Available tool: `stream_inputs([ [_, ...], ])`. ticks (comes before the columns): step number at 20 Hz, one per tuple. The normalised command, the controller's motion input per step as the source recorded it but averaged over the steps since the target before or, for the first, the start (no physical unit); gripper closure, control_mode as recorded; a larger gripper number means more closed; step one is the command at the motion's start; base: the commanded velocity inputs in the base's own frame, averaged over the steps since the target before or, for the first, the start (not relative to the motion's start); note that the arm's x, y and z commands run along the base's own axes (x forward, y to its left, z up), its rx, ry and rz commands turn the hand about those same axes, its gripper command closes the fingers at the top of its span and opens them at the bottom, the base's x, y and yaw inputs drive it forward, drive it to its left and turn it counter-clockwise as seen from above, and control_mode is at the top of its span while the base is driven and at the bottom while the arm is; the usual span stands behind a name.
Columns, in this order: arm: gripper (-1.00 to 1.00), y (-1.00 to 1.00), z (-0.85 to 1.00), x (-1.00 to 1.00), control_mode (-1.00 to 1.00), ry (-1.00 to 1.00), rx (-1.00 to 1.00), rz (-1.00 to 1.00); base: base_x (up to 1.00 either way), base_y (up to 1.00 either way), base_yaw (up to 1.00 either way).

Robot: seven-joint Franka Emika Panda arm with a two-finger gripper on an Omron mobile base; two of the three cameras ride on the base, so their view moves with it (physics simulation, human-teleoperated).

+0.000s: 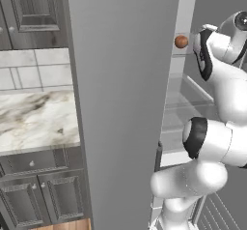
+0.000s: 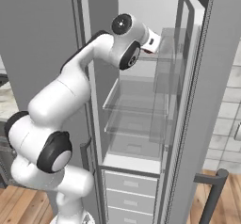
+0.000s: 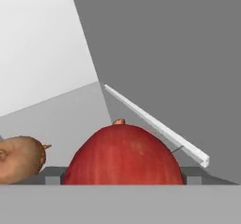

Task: Grab the onions from the fridge, place them in the blender, close the lid, and turn on the blender to create a marinade.

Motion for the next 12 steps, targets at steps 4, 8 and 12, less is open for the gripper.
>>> stream_inputs([
  [4,1.0,0.69,0.02,-0.81,-1.0,0.0,0.0,0.0,0.0,0.0,0.0],
  [8,1.0,0.66,0.13,-0.81,-1.0,0.04,0.0,0.0,0.0,0.0,0.0],
  [12,1.0,0.48,0.27,-0.94,-1.0,0.07,0.02,0.0,0.0,0.0,0.0],
])
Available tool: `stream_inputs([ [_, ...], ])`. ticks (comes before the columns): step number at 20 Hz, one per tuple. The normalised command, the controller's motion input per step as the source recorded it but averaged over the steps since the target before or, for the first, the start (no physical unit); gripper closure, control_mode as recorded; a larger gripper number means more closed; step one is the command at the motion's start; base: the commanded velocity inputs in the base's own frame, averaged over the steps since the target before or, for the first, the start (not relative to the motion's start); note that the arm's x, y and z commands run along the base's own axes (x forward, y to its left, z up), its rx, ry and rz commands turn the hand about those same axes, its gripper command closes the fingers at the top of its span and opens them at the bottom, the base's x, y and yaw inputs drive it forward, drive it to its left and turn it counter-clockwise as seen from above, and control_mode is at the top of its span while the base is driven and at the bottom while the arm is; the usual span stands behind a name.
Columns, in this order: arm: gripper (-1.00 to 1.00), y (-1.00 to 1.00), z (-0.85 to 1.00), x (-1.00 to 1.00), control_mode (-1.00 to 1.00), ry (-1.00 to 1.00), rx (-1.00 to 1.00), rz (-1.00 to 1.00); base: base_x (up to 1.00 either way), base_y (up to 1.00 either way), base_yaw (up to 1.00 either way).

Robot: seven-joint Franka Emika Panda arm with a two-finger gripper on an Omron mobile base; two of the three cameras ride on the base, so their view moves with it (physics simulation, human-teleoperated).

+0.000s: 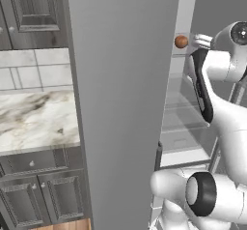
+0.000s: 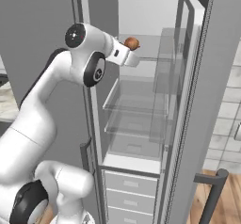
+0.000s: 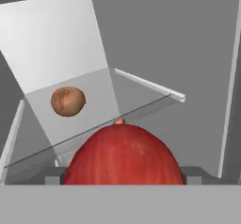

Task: Grab the onions from the fridge, place them in the blender, close the lid, and turn on the blender to create a marinade.

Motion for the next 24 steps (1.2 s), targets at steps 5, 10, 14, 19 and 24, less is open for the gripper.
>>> stream_inputs([
  [5,1.0,0.29,0.3,-1.0,-1.0,0.09,0.05,0.0,0.0,0.0,0.0],
  [10,1.0,0.43,0.12,-1.0,-1.0,0.06,0.03,0.0,0.0,0.0,0.0],
  [14,1.0,0.66,0.0,-1.0,-1.0,0.05,0.0,0.0,0.0,0.0,0.0],
  [19,1.0,0.62,-0.15,-0.84,-1.0,0.13,0.0,0.03,0.0,0.0,0.0],
  [24,1.0,0.16,-0.45,-0.29,-1.0,0.04,-0.11,0.03,0.0,0.0,0.0],
])
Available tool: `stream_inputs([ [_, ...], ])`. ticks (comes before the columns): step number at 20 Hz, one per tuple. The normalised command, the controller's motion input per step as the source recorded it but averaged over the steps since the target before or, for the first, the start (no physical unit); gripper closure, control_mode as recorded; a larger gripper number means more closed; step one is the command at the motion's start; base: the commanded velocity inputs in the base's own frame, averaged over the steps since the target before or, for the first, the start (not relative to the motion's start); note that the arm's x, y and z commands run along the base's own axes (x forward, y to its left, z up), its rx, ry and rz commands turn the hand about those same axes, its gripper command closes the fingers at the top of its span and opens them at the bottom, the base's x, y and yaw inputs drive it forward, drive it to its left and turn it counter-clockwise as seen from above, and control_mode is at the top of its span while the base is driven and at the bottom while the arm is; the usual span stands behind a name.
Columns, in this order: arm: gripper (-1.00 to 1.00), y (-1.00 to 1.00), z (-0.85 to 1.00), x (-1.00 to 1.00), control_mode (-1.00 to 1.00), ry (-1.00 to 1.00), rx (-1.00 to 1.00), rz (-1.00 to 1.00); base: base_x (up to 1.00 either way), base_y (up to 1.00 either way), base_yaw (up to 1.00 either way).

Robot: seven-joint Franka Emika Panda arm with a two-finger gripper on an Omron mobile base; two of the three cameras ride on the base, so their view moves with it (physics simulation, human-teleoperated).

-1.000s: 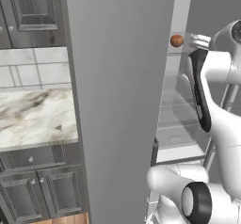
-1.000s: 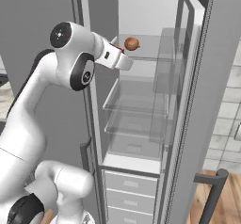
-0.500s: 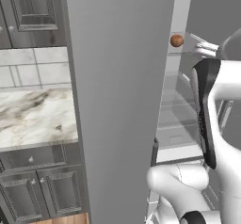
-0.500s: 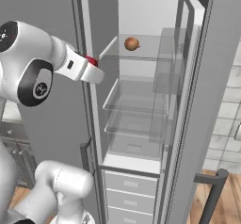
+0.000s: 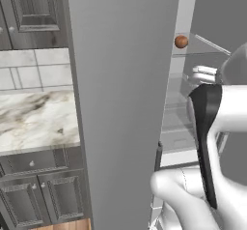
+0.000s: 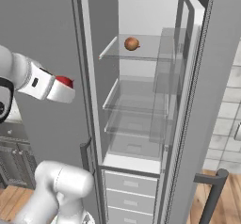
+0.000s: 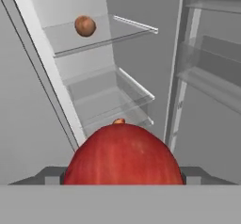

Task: Grab the onions from the fridge, place them in the blender, close the lid, and turn on the blender to create a marinade.

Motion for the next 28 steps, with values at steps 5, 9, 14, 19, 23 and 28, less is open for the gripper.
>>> stream_inputs([
  [5,1.0,0.07,-0.17,-0.86,-1.0,-0.12,-0.07,0.03,0.0,0.0,0.0],
  [9,1.0,0.15,-0.01,-0.25,1.0,-0.01,-0.03,0.05,-0.7,0.58,0.21],
  [14,1.0,0.0,0.0,0.0,1.0,0.0,0.0,0.0,-0.61,0.99,0.45],
  [19,1.0,0.0,0.0,0.0,1.0,0.0,0.0,0.0,-0.42,0.98,0.59],
  [23,1.0,0.0,0.0,0.0,1.0,0.0,0.0,0.0,-0.34,0.91,0.66],
  [28,1.0,0.0,0.0,0.0,1.0,0.0,0.0,0.0,-0.2,0.82,0.72],
])
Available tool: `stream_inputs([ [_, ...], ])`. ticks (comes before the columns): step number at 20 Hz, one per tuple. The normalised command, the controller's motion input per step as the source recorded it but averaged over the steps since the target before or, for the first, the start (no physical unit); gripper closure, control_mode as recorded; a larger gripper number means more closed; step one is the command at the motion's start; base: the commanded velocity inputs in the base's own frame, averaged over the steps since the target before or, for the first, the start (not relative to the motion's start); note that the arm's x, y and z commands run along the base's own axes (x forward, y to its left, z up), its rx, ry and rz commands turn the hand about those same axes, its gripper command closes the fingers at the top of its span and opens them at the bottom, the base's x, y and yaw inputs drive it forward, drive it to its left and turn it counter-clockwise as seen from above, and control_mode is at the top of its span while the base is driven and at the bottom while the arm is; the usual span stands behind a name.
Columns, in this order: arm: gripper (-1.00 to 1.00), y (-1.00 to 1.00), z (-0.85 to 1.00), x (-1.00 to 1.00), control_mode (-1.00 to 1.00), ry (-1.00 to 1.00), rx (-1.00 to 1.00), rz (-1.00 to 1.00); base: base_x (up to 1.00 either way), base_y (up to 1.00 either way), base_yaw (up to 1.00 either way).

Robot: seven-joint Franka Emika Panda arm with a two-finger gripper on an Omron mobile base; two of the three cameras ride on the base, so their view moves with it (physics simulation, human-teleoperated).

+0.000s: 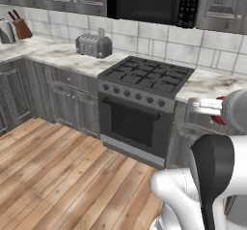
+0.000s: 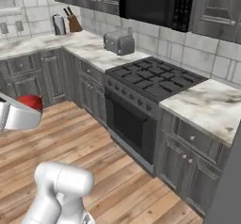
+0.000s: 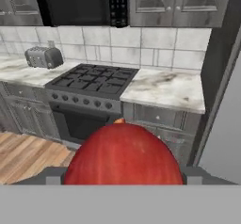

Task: Grab the onions from the fridge, place them in the blender, close the lid, and turn on the blender to create a marinade.

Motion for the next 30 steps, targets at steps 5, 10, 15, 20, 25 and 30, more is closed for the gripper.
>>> stream_inputs([
  [5,1.0,0.0,0.0,0.0,1.0,0.0,0.0,0.0,-0.1,0.71,0.76],
  [10,1.0,0.0,0.0,0.0,1.0,0.0,0.0,0.0,-0.01,0.63,0.76],
  [15,1.0,0.0,0.0,0.0,1.0,0.0,0.0,0.0,0.0,0.5,0.76],
  [20,1.0,0.0,0.0,0.0,1.0,0.0,0.0,0.0,0.0,-0.03,0.72],
  [25,1.0,0.0,0.0,0.0,1.0,0.0,0.0,0.0,-0.21,-0.14,0.67],
  [30,1.0,0.0,0.0,0.0,1.0,0.0,0.0,0.0,-0.64,0.0,0.63],
])
